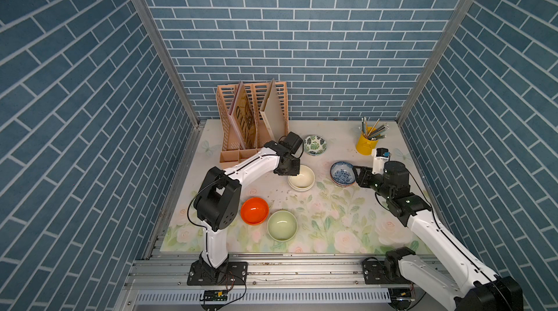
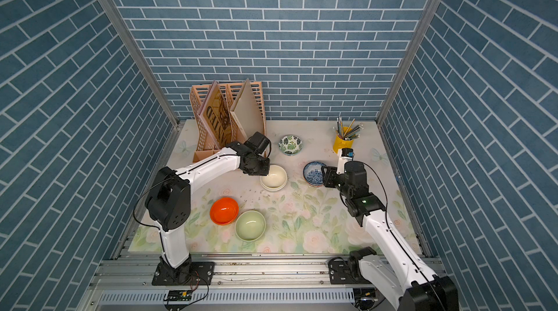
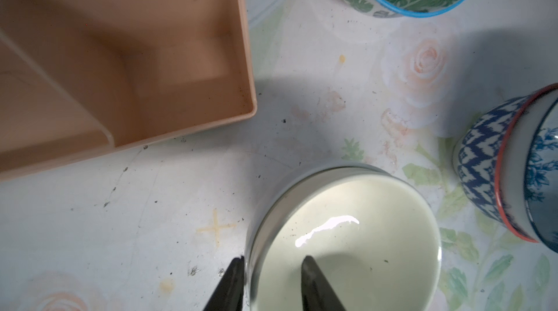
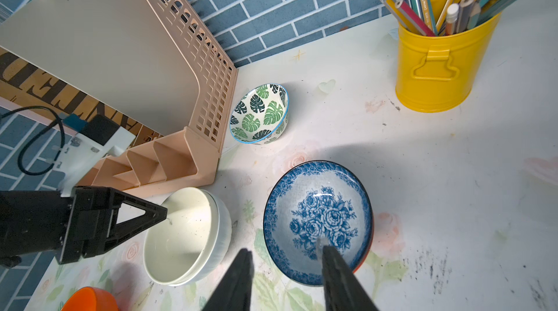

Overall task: Stack the bowls
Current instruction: Place the bowl on the bowl, then pick up the bowl from the center of the board.

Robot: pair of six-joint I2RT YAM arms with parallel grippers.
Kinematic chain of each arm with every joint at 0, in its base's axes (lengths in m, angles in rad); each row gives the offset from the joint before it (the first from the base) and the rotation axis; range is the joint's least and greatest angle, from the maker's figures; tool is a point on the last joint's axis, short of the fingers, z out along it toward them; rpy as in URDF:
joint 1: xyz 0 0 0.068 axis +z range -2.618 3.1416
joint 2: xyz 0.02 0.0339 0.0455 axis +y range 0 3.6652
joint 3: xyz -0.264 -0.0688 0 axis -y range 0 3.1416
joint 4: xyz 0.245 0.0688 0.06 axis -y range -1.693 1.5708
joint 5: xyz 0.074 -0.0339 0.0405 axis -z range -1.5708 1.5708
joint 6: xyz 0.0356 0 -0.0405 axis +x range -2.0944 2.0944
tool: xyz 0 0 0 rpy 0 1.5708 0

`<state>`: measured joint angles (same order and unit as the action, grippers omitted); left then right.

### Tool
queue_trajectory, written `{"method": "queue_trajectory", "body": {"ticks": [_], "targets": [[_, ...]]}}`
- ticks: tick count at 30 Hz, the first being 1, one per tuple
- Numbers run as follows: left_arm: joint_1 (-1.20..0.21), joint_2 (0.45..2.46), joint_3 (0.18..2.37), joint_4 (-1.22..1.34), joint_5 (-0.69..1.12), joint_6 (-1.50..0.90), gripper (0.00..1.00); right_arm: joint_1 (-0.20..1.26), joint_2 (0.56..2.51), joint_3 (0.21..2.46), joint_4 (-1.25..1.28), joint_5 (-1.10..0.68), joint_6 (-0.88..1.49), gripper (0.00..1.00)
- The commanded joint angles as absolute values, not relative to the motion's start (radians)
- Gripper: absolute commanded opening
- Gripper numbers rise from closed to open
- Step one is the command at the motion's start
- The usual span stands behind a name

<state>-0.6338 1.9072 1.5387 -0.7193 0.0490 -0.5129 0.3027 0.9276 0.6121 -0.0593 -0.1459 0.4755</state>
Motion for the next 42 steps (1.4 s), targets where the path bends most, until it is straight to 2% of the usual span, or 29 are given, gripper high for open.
{"method": "queue_trajectory", "body": {"ticks": [1, 9, 18, 26, 34, 42], "targets": [[-0.640, 1.875, 1.579, -0.768, 0.037, -0.498, 0.37, 0.300, 0.933, 0.605, -0.050, -0.150, 0.494, 0.42], [-0.641, 1.756, 1.531, -0.787, 0.038, -0.491, 0.36, 0.301, 0.941, 0.609, -0.051, -0.138, 0.489, 0.42], [-0.602, 1.493, 1.189, -0.688, 0.047, -0.478, 0.36, 0.300, 1.042, 0.667, -0.073, -0.168, 0.479, 0.42], [-0.502, 1.276, 0.923, -0.515, 0.105, -0.442, 0.36, 0.323, 1.339, 0.935, -0.242, -0.199, 0.458, 0.41], [-0.430, 1.187, 0.836, -0.467, 0.146, -0.390, 0.37, 0.331, 1.702, 1.341, -0.444, -0.238, 0.424, 0.41], [-0.423, 1.150, 0.792, -0.447, 0.147, -0.373, 0.38, 0.337, 2.014, 1.699, -0.622, -0.207, 0.389, 0.44]]}}
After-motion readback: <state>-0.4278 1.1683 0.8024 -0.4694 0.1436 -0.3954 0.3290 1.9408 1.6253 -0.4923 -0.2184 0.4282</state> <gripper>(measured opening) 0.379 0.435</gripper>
